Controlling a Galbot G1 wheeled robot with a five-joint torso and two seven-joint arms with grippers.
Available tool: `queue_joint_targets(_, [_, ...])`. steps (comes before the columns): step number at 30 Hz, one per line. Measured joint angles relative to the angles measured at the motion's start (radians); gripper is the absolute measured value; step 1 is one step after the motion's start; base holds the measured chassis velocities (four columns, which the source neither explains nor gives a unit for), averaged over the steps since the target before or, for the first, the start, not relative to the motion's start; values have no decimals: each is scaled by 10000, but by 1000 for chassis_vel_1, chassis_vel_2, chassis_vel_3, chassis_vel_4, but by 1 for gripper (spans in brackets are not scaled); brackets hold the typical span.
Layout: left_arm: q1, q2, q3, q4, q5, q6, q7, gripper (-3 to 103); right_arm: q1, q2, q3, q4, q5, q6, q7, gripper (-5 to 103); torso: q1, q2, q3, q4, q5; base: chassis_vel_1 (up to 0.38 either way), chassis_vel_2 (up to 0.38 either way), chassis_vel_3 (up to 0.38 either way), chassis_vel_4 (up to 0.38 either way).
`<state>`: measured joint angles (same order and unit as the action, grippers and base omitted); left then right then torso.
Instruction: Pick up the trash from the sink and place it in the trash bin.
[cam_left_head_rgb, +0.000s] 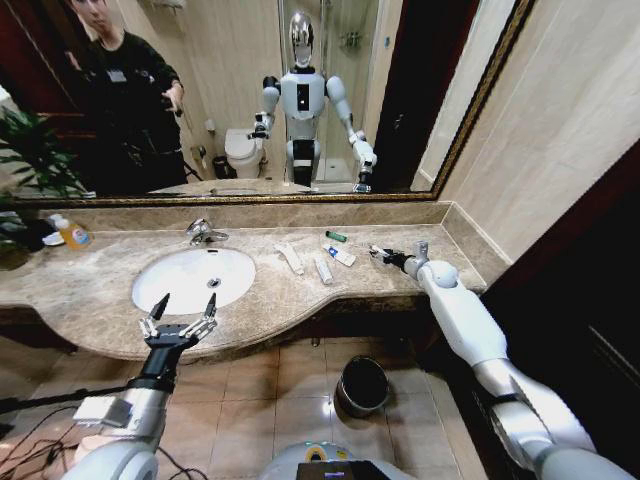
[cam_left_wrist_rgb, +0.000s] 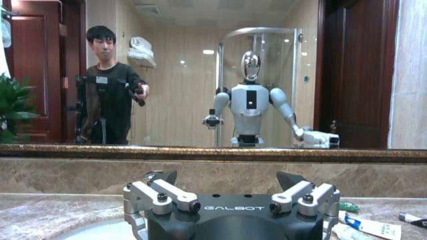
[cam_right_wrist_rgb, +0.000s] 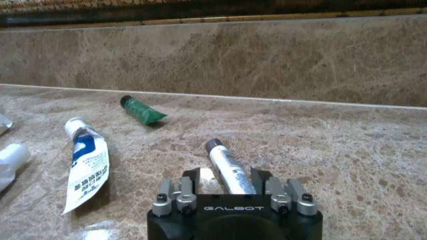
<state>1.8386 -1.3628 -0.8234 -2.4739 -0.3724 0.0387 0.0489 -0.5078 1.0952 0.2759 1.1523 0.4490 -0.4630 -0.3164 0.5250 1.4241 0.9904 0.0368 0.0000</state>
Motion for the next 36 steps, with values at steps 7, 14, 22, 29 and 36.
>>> queue_joint_targets(7, [0, 0, 0, 0, 0, 0, 0, 100, -37, 7, -33, 59, -42, 29, 133, 38, 0, 0, 0, 0, 0, 0, 0, 0, 0])
queue_joint_targets(14, [0, 0, 0, 0, 0, 0, 0, 100, -112, 63, -70, 137, -215, 110, 222, 19, 0, 0, 0, 0, -1, 0, 0, 0, 0])
queue_joint_targets(22, [0, 0, 0, 0, 0, 0, 0, 100, -436, -42, -25, 1032, 261, 178, 913, 1, 0, 0, 0, 0, 0, 0, 0, 0, 0])
queue_joint_targets(29, [0, 0, 0, 0, -1, 0, 0, 100, -1104, -334, 391, 2448, 825, 307, 1452, 1, 0, 0, 0, 1, 0, 0, 0, 0, 0])
queue_joint_targets(36, [0, 0, 0, 0, 0, 0, -1, 100, -2677, -869, 1503, 4365, 1198, 355, 1615, 1, 0, 0, 0, 2, 0, 0, 0, 0, 0])
